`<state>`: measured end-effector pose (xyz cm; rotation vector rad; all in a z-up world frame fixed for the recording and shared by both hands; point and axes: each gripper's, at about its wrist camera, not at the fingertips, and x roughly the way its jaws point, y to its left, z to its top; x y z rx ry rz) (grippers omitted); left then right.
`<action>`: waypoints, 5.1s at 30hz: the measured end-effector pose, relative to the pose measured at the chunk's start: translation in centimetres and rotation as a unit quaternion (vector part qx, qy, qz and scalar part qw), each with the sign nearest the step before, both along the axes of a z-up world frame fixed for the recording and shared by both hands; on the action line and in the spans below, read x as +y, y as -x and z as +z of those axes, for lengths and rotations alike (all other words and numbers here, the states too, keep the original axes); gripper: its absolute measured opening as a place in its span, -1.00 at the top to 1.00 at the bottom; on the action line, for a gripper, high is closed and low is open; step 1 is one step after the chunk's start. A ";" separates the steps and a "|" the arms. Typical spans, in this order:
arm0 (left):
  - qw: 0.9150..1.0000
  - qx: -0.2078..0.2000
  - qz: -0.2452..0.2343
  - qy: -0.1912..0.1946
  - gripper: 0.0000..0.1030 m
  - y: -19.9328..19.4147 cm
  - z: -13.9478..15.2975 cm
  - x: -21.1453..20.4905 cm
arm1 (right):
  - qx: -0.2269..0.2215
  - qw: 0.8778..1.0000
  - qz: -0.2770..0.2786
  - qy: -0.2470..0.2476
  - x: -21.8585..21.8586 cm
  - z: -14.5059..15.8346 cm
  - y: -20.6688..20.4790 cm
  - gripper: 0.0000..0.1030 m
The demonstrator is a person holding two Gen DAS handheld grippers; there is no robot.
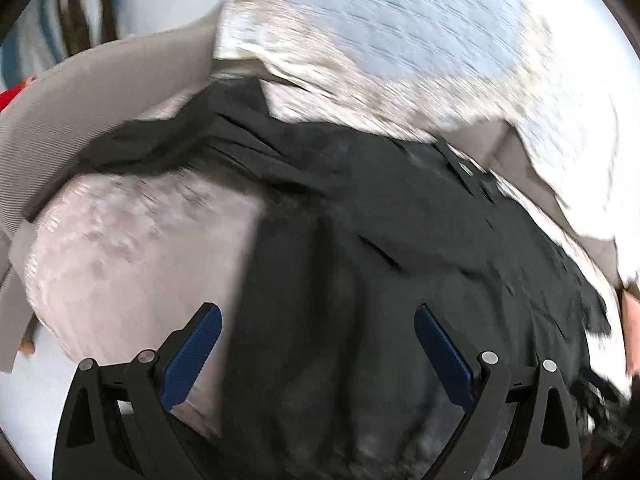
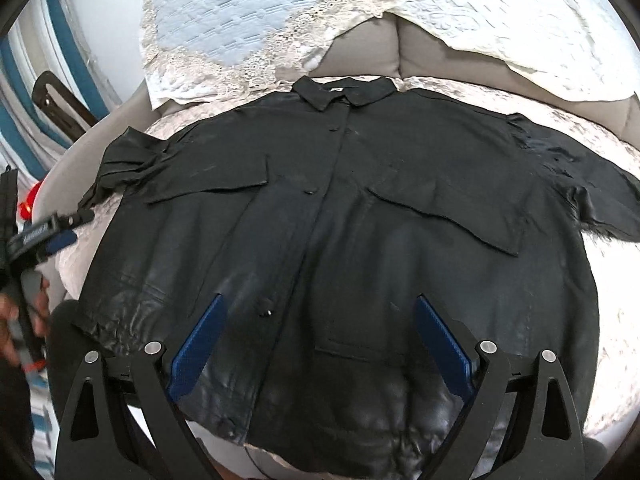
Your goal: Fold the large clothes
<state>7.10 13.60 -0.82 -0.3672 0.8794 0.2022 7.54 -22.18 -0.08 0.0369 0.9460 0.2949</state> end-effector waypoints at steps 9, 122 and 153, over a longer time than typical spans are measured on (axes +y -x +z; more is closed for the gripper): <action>0.990 -0.012 0.142 -0.016 -0.83 -2.9 -1.3 13.4 | 0.009 1.000 0.019 0.017 1.4 -0.8 -0.9 -0.83; 0.978 -0.005 -0.205 -0.035 -0.26 -4.2 -1.2 -13.6 | -0.007 0.966 -0.241 -0.097 -25.1 0.3 -4.2 -0.08; 0.986 0.001 -0.165 -0.030 -0.26 -7.3 -2.4 -13.6 | -0.112 0.934 -0.312 -0.136 -36.6 7.7 -12.3 0.95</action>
